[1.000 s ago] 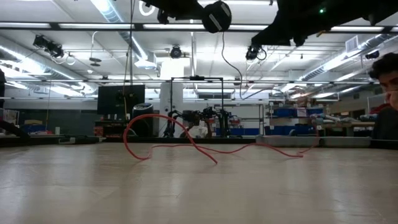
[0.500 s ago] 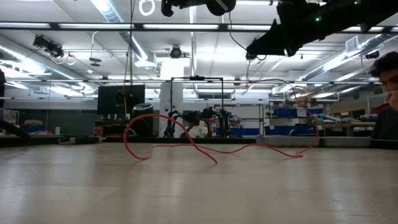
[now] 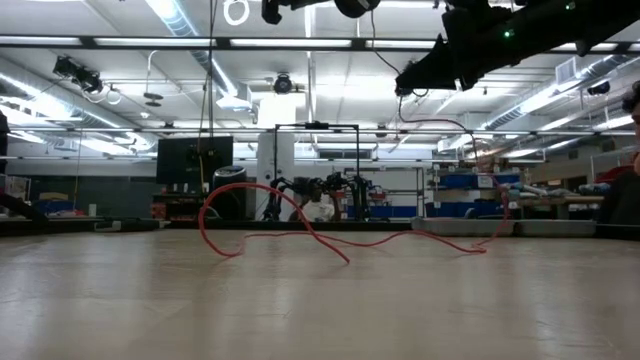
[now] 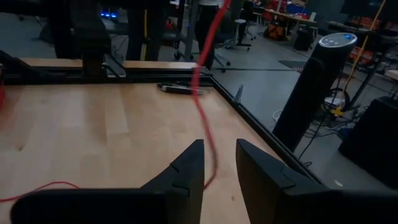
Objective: Coil cords
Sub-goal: Coil the red cable wire onto the black spool
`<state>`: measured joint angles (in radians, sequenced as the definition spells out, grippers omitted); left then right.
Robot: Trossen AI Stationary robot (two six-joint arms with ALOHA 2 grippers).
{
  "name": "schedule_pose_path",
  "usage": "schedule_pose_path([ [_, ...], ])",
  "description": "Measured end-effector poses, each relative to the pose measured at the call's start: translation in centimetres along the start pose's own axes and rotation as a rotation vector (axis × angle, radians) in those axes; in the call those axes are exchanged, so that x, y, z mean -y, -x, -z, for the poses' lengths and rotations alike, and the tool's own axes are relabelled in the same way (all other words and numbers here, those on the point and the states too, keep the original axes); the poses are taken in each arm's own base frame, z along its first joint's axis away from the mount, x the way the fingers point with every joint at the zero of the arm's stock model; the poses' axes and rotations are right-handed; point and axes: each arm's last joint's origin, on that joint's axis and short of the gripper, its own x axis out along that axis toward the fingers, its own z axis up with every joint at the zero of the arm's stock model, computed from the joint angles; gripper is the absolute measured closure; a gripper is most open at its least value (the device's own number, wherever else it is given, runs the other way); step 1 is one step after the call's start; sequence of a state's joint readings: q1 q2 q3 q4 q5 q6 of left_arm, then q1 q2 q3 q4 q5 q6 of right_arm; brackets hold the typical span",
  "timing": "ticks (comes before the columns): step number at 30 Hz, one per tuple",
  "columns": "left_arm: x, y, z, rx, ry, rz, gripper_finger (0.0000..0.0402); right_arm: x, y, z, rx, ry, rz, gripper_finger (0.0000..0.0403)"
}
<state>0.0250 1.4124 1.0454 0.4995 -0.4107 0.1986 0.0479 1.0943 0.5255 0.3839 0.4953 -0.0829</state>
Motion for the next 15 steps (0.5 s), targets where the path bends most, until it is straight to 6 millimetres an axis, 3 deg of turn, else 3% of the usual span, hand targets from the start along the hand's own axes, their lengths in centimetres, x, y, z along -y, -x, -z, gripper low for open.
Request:
schedule_pose_path([
  [7, 0.0, 0.0, -0.1, 0.005, 0.002, -0.001, 0.0401, 0.0, 0.0, 0.0, 0.000, 0.032, -0.011, 0.0392],
  [15, 0.1, -0.2, 0.2, -0.001, 0.001, -0.004, 0.0401, -0.6, -1.1, 0.2, 0.014, 0.019, -0.038, 0.0399],
])
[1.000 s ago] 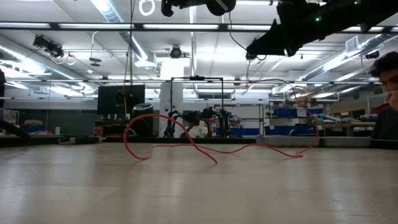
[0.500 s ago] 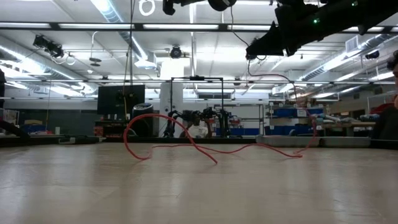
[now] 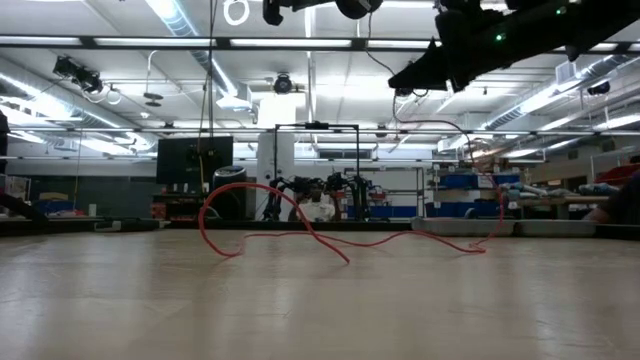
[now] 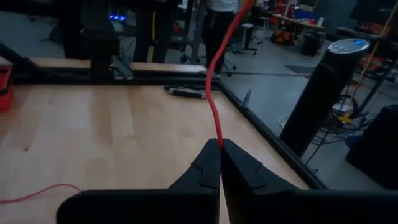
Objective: Coil cords
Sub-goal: Coil the red cable wire onto the black spool
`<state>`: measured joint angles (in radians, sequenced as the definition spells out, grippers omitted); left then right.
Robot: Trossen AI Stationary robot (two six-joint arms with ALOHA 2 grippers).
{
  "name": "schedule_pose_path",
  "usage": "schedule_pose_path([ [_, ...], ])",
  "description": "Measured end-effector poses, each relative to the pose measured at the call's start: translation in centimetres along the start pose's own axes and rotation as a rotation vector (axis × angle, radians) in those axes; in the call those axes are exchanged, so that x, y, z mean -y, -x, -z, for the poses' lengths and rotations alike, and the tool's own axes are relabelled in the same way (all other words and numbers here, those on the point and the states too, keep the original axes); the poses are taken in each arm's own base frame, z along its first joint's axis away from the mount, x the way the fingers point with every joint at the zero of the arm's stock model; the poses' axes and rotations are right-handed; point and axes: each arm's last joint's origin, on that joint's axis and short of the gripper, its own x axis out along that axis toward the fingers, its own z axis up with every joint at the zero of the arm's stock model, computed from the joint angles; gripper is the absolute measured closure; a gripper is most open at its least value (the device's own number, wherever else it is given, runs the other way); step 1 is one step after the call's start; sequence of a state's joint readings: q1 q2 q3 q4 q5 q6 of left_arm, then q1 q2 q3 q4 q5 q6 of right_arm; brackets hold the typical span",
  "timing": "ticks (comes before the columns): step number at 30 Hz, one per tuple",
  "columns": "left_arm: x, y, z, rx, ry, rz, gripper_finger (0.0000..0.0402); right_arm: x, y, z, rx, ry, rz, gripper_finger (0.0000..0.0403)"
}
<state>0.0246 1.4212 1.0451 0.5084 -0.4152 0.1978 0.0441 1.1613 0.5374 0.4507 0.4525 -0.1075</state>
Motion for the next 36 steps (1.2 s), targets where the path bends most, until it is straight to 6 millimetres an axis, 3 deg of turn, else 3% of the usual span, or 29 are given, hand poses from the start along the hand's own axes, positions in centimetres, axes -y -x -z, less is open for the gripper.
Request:
schedule_pose_path([
  [8, -0.1, -0.9, 1.3, -0.034, -0.015, -0.082, 0.0401, -2.1, -4.0, -1.0, -0.045, 0.069, -0.053, 0.0401],
  [17, 0.0, -1.2, 3.3, -0.183, -0.087, -0.112, 0.0401, -2.3, -5.6, -6.0, -0.031, 0.176, -0.073, 0.0402],
  [24, 0.0, -1.0, 4.0, -0.261, -0.127, -0.123, 0.0401, -2.3, -4.7, -8.0, -0.051, 0.220, -0.085, 0.0403],
  [36, -0.3, -0.8, 5.2, -0.373, -0.187, -0.114, 0.0401, -0.3, -0.5, -10.8, -0.006, 0.250, 0.051, 0.0403],
])
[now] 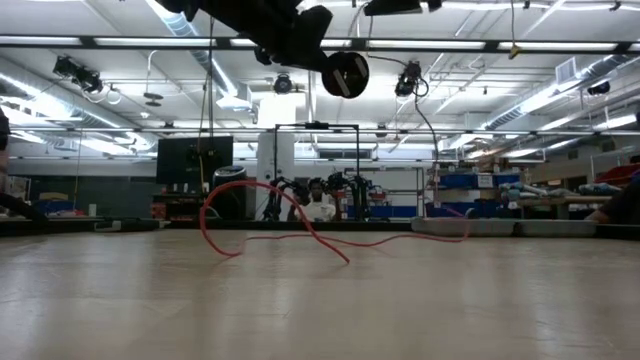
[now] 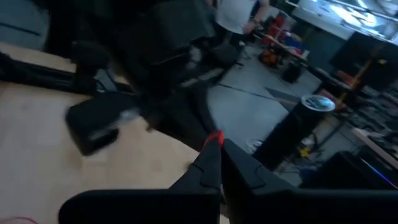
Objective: Coil cords
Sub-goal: Coil the red cable wire onto the black spool
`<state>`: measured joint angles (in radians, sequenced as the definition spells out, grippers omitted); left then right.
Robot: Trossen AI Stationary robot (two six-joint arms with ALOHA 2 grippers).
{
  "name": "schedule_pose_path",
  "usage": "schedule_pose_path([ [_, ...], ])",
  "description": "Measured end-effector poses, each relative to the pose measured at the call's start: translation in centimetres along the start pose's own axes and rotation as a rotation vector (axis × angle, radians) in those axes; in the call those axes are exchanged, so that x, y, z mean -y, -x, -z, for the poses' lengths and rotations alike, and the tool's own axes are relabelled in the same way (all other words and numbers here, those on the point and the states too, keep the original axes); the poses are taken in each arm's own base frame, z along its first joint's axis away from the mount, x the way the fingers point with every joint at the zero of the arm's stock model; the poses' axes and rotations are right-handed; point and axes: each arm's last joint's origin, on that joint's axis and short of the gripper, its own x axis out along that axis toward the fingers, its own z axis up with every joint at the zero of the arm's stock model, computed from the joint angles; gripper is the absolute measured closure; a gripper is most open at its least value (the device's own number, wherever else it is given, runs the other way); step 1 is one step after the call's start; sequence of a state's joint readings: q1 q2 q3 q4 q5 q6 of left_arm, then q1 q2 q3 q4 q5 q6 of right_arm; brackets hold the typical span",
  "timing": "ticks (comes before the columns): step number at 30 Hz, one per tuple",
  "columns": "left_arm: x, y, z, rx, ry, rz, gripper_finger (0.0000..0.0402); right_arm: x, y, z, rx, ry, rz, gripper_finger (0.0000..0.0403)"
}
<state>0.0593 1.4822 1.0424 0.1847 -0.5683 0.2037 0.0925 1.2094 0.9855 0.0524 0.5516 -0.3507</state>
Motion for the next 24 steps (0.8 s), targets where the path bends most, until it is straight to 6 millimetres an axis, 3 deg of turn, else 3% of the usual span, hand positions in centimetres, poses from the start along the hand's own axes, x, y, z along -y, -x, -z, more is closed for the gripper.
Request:
schedule_pose_path([
  [6, 0.4, 0.1, 0.3, -0.019, 0.002, 0.083, 0.0401, 1.1, 1.3, 0.9, -0.132, 0.043, 0.076, 0.0403],
  [15, 0.7, 0.1, -0.1, 0.030, 0.081, 0.208, 0.0401, 0.7, 0.8, 4.6, -0.313, 0.037, 0.095, 0.0403],
  [24, 0.3, 0.3, -1.8, 0.198, 0.170, 0.206, 0.0401, -0.6, 0.2, 6.5, -0.174, -0.097, 0.047, 0.0399],
])
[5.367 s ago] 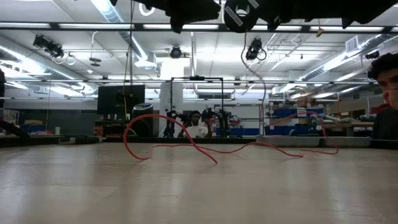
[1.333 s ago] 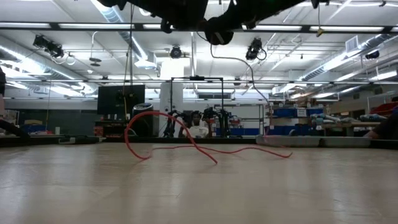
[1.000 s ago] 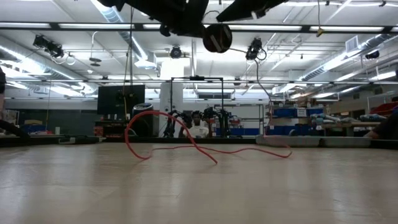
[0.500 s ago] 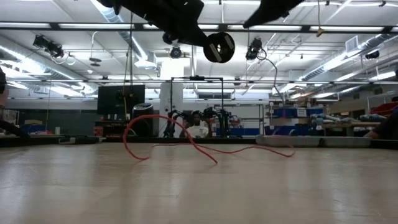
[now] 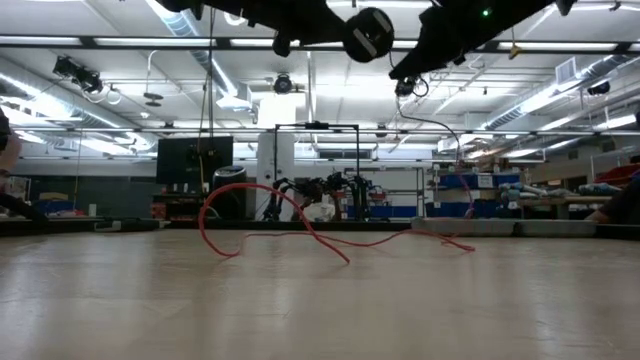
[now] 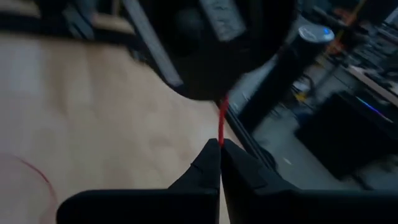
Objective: Coil cords
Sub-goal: Coil the red cable wire onto the black spool
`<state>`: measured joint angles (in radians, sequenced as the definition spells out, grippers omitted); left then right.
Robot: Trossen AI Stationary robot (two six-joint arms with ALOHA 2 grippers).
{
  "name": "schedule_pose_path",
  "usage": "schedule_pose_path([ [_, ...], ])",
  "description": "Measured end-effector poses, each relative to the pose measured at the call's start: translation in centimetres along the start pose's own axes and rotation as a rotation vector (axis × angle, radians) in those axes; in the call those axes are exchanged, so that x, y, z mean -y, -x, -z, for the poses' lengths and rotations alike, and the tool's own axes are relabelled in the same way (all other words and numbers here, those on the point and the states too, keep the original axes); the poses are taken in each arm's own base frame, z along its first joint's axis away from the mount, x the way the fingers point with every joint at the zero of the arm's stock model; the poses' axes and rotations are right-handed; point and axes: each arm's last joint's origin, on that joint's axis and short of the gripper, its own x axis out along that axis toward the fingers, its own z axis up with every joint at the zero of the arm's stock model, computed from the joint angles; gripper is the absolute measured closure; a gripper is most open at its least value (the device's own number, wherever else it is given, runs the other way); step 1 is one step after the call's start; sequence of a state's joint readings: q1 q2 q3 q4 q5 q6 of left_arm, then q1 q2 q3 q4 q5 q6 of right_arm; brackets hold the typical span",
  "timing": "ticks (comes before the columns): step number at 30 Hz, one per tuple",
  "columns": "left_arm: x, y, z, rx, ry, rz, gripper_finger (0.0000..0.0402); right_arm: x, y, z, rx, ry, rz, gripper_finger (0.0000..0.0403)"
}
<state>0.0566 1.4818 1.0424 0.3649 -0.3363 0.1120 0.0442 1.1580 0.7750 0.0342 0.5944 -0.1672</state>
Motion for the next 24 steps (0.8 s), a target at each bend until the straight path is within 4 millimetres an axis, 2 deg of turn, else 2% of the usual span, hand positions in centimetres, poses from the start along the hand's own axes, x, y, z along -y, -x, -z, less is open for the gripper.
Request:
schedule_pose_path([
  [6, 0.0, -0.3, 0.0, 0.020, 0.031, -0.065, 0.0401, -0.6, -0.4, 0.1, 0.155, -0.077, -0.067, 0.0400],
  [10, 0.3, -1.0, 0.4, 0.060, 0.063, -0.071, 0.0401, -1.5, -1.5, 0.5, 0.133, -0.059, -0.092, 0.0389],
  [15, 0.3, -1.7, 0.8, 0.092, 0.079, -0.118, 0.0401, -2.6, -2.6, 1.1, 0.111, -0.044, -0.111, 0.0352],
  [19, 0.3, -1.9, 1.0, 0.092, 0.083, -0.154, 0.0401, -3.0, -2.2, 1.0, 0.106, -0.036, -0.056, 0.0331],
  [24, 0.1, -1.7, 0.3, 0.144, 0.092, -0.162, 0.0401, -3.5, -1.6, 1.4, 0.056, 0.019, 0.006, 0.0335],
])
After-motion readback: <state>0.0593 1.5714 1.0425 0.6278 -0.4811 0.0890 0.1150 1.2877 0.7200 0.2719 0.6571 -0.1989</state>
